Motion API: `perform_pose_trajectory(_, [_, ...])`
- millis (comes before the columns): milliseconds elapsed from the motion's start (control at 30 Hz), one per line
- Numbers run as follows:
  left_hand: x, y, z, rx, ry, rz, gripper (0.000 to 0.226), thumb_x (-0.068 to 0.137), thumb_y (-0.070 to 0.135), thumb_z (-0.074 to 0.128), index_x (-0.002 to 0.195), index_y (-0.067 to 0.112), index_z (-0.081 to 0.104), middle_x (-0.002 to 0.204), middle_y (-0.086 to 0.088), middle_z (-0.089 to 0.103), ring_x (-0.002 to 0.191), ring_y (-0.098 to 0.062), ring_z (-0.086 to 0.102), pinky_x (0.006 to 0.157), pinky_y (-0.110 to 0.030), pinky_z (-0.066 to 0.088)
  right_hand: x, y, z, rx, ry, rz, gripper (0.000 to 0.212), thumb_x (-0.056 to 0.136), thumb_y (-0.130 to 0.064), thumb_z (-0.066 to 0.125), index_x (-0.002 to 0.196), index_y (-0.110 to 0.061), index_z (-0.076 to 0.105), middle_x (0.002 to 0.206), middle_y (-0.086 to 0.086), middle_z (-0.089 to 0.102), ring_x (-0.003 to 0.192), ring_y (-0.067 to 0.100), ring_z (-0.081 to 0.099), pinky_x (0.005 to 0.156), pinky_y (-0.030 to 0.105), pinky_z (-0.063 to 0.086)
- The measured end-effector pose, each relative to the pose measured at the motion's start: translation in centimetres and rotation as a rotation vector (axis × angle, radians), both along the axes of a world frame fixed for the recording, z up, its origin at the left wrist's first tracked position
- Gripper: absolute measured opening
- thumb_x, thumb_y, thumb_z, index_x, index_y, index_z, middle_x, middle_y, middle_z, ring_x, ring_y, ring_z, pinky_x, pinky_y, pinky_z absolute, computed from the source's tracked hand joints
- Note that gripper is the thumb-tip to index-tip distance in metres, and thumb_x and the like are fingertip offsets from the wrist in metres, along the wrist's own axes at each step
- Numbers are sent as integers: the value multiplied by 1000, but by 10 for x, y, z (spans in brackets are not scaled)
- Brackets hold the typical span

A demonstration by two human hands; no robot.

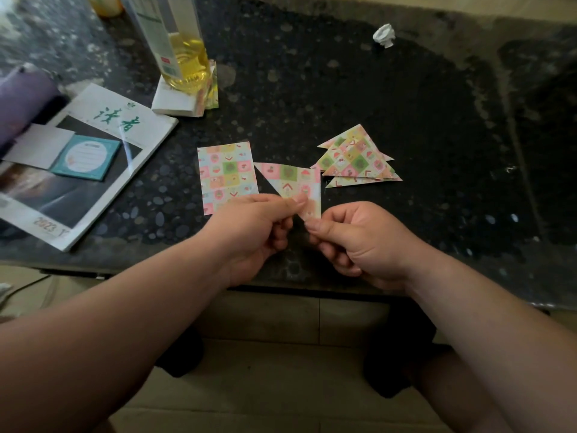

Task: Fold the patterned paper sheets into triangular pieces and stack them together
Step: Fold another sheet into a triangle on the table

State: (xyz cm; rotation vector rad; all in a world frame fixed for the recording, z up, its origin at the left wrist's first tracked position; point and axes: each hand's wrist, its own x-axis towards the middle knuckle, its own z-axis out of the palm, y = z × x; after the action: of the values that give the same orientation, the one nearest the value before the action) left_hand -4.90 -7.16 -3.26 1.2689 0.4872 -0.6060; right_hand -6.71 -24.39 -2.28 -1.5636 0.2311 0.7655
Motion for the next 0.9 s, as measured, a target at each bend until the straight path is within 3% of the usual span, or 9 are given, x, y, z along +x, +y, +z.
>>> perform_pose_trajectory(167, [10, 7, 4, 51, -78, 14, 43, 80, 14, 80, 46, 20, 55, 53, 2, 52, 49, -8, 44, 49, -23, 36, -1, -1, 4, -10, -11, 50, 30, 101, -22, 60, 77, -4, 62, 52, 4, 52, 39, 11, 38, 34, 20, 28])
perform_pose_trajectory(333, [14, 7, 7, 50, -88, 57, 44, 85, 9, 77, 51, 19, 51, 52, 1, 49, 48, -9, 41, 50, -24, 34, 0, -6, 4, 98, -76, 83, 32, 99, -19, 60, 71, -3, 61, 49, 7, 46, 33, 12, 32, 31, 17, 25])
perform_pose_trajectory(600, [25, 21, 8, 84, -119, 168, 23, 92, 14, 72, 70, 14, 63, 56, 1, 49, 52, -10, 41, 52, -25, 34, 0, -11, 2, 220, -45, 111, 28, 87, -26, 64, 67, -7, 61, 49, 6, 40, 34, 10, 30, 32, 16, 24])
perform_pose_trajectory(900, [12, 27, 10, 281, -262, 132, 36, 96, 32, 70, 71, 6, 70, 52, -1, 50, 47, -9, 42, 49, -24, 35, 4, -22, 2, 222, -25, 76, 32, 91, -27, 62, 64, -10, 61, 50, 5, 37, 34, 11, 31, 34, 19, 21])
